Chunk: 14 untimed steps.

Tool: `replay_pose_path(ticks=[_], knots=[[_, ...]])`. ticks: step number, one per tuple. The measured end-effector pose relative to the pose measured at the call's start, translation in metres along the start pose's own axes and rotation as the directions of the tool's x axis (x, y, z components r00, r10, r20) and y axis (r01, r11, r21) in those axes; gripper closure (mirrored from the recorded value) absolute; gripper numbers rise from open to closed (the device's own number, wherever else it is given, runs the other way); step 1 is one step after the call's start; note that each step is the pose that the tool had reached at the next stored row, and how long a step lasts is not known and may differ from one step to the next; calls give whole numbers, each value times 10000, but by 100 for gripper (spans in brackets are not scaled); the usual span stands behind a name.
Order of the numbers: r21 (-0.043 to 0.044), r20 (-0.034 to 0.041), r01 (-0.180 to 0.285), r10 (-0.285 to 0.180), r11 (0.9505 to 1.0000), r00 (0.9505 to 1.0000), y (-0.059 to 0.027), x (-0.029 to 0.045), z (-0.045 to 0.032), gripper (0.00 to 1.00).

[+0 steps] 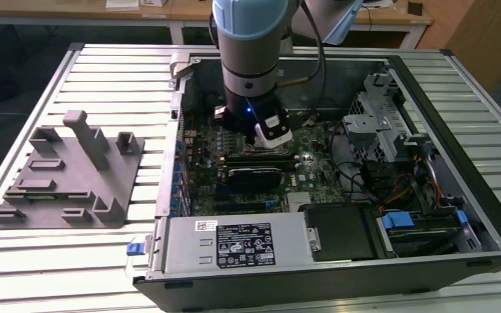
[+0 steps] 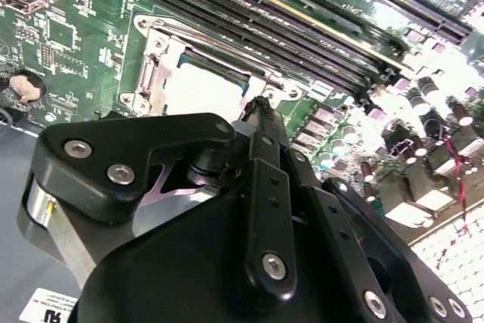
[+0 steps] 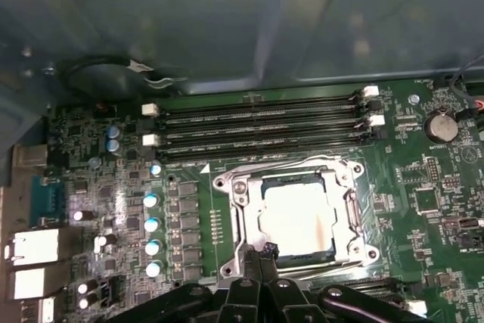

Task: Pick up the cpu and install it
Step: 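Install the second cpu locking lever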

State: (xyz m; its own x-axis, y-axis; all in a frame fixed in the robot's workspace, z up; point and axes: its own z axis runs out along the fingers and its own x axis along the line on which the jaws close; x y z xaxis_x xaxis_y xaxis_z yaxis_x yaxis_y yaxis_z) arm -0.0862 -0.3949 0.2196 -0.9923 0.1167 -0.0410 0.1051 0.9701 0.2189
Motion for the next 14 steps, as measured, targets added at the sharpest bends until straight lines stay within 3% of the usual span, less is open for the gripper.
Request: replay_pose_path(ticks=[4, 14], knots=[[206, 27, -8, 8, 9998, 10000, 42, -31, 18, 89], [448, 59, -24, 22, 9990, 10000, 179, -154, 91, 89]])
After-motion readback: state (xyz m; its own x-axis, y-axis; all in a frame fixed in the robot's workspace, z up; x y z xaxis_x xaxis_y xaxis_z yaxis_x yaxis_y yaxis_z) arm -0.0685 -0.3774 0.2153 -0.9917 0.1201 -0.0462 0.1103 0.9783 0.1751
